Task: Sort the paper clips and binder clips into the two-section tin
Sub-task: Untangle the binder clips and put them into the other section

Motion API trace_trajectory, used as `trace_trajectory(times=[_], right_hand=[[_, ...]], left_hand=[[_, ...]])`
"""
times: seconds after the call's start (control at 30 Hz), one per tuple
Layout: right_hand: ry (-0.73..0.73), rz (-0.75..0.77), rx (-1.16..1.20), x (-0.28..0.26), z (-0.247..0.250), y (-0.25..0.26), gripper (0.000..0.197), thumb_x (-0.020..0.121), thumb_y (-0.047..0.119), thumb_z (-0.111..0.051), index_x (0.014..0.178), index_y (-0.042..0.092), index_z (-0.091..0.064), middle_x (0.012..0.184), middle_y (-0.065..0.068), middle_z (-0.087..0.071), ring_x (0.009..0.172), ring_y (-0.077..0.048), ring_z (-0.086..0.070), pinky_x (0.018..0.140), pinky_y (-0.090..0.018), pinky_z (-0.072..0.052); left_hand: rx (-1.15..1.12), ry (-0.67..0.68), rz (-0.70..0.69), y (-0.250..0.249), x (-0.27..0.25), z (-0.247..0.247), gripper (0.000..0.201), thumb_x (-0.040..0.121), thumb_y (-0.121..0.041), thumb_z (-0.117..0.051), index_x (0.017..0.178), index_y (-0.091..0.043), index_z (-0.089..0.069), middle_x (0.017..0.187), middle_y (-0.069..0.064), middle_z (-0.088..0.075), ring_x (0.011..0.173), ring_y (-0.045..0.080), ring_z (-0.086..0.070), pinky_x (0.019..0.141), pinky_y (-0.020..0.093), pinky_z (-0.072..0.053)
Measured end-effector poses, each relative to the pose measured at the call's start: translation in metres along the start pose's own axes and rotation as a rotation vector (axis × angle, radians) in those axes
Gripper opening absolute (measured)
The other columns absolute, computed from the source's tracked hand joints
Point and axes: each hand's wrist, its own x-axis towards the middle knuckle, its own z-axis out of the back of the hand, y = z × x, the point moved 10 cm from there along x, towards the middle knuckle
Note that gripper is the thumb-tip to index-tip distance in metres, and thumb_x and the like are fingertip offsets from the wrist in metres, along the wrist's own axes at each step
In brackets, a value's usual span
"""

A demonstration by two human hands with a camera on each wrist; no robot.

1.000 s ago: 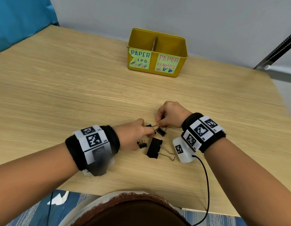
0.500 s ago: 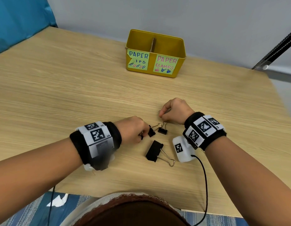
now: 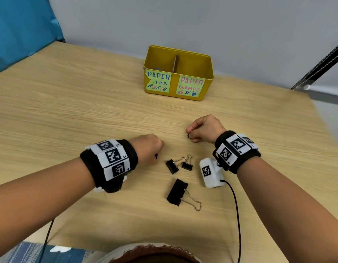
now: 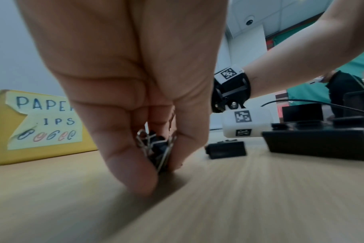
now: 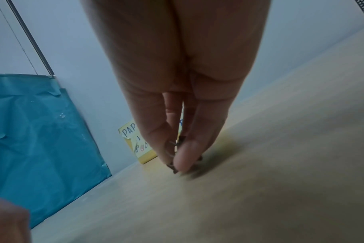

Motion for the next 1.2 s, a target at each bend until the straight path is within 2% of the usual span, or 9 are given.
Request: trace_trajectory(times=[0.13,0.4,0.57,0.67,0.77,0.87,0.97,1.03,1.2], right_hand=[[-0.038,0.051,0.029,0.009,0.021,0.023,0.026,0.073,-0.01,-0.068,0.061,0.013,-0.065,0.069,-0.005,-0.065,0.061,-0.014,-0.061,0.069,-0.027,-0.059],[-0.398,0.303,0.12,0.047,0.127,0.135,0.031,0.071,-0.004,-0.07,0.055,0.021,-0.062,0.057,0.002,-0.061,0.048,-0.009,-0.056,0.063,-0.027,-0.058],[-0.437,0.277,-0.023,0.073,0.124,0.151,0.019,0.072,0.002,-0.066,0.07,0.02,-0.071,0.064,0.003,-0.062,0.054,-0.007,-0.052,0.067,-0.027,-0.054],[-0.451,0.237,-0.143,0.07,0.121,0.137,0.029,0.077,0.005,-0.062,0.1,0.018,-0.073,0.087,0.002,-0.064,0.072,-0.008,-0.055,0.069,-0.019,-0.046],[-0.463,0.313,-0.29,0.043,0.107,0.129,0.03,0.079,0.003,-0.057,0.102,0.015,-0.072,0.105,-0.004,-0.07,0.094,-0.019,-0.062,0.086,-0.023,-0.048],[-0.257,0.317,-0.515,0.005,0.066,0.106,0.023,0.082,0.014,-0.061,0.103,0.013,-0.07,0.111,-0.007,-0.069,0.093,-0.021,-0.06,0.085,-0.024,-0.044],[0.352,0.115,-0.738,-0.045,-0.006,0.046,0.063,0.074,0.046,-0.069,0.131,0.024,-0.051,0.131,-0.001,-0.059,0.109,-0.017,-0.057,0.096,-0.026,-0.043],[0.59,0.006,-0.771,-0.082,-0.039,0.019,0.088,0.068,0.06,-0.067,0.143,0.034,-0.029,0.142,0.002,-0.046,0.125,-0.019,-0.048,0.101,-0.03,-0.039],[0.469,-0.006,-0.871,-0.11,-0.07,0.008,0.102,0.061,0.073,-0.062,0.143,0.023,-0.026,0.132,-0.005,-0.036,0.114,-0.023,-0.051,0.092,-0.033,-0.049]], left_hand=[[-0.075,-0.04,0.035,0.021,0.016,0.027,0.022,0.086,-0.014,-0.056,0.106,-0.009,-0.062,0.111,0.01,-0.063,0.099,0.025,-0.06,0.082,0.03,-0.048],[-0.406,-0.519,-0.05,0.021,0.062,0.198,0.021,0.08,-0.003,-0.058,0.098,-0.008,-0.067,0.072,0.0,-0.06,0.039,-0.001,-0.053,0.054,0.02,-0.049],[-0.291,-0.612,-0.038,0.016,0.105,0.244,0.028,0.079,-0.009,-0.062,0.107,-0.01,-0.067,0.098,0.013,-0.066,0.089,0.027,-0.063,0.076,0.026,-0.046],[-0.233,-0.541,-0.03,0.02,0.119,0.227,0.038,0.081,-0.021,-0.067,0.118,-0.017,-0.063,0.12,0.009,-0.063,0.112,0.026,-0.057,0.083,0.025,-0.041],[-0.19,-0.561,-0.067,0.016,0.101,0.204,0.037,0.082,-0.028,-0.065,0.118,-0.02,-0.061,0.123,0.01,-0.057,0.117,0.027,-0.052,0.097,0.03,-0.04],[-0.251,-0.532,-0.184,-0.001,0.064,0.163,0.028,0.081,-0.02,-0.065,0.108,-0.014,-0.063,0.115,0.011,-0.055,0.107,0.022,-0.052,0.096,0.028,-0.04],[-0.223,-0.097,-0.234,-0.021,0.034,0.077,0.04,0.078,-0.016,-0.067,0.117,-0.015,-0.058,0.109,0.001,-0.049,0.104,0.019,-0.053,0.091,0.028,-0.044],[-0.135,0.148,-0.214,-0.027,0.016,0.027,0.059,0.075,-0.022,-0.071,0.129,-0.022,-0.048,0.117,-0.002,-0.043,0.111,0.018,-0.051,0.097,0.034,-0.047],[-0.063,0.122,-0.162,-0.037,0.002,-0.003,0.063,0.071,-0.033,-0.074,0.128,-0.024,-0.048,0.12,0.003,-0.042,0.113,0.02,-0.046,0.091,0.032,-0.047]])
